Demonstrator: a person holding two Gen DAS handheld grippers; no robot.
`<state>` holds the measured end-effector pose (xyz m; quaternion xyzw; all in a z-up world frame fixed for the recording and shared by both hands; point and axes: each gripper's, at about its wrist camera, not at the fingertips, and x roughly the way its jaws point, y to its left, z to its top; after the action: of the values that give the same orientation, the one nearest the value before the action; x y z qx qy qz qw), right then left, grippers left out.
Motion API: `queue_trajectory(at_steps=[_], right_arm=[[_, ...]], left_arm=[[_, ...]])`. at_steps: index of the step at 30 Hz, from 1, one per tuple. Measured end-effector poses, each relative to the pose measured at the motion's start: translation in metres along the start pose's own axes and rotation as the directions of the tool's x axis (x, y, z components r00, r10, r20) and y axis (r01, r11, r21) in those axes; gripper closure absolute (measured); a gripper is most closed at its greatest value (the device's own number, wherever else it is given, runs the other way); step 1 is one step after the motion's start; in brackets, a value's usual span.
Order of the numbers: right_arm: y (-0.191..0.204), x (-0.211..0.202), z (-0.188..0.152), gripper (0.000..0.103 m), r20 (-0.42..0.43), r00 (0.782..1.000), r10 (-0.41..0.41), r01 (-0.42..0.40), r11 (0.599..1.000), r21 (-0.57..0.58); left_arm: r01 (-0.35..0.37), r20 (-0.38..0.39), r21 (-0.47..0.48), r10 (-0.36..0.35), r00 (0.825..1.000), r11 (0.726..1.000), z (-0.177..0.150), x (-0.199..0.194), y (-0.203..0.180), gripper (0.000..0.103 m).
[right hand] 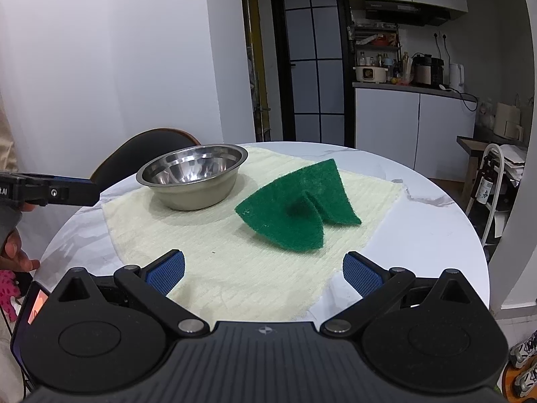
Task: Clean bowl
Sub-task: 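Move the right tool toward the green scouring pad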
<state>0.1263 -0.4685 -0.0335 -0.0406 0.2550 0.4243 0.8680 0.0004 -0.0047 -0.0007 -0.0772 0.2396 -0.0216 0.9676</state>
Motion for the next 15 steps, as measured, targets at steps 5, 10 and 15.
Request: queue_trajectory(at_steps=[5,10,15], right_arm=[[0.002,0.004,0.002,0.000,-0.014,1.000,0.010,-0.009,1.000,0.003],[-0.002,-0.001,0.000,0.000,-0.012,1.000,0.009,-0.008,1.000,0.028],[0.001,0.000,0.000,0.000,-0.028,1.000,0.001,-0.002,0.999,-0.032]], left_arm=[[-0.001,-0.015,0.017,0.002,1.000,1.000,-0.001,0.001,-0.003,0.000],[0.005,-0.020,0.013,-0.005,1.000,1.000,-0.004,0.005,-0.001,0.000],[0.052,-0.016,-0.049,-0.053,0.998,0.997,-0.004,0.006,0.007,0.000]])
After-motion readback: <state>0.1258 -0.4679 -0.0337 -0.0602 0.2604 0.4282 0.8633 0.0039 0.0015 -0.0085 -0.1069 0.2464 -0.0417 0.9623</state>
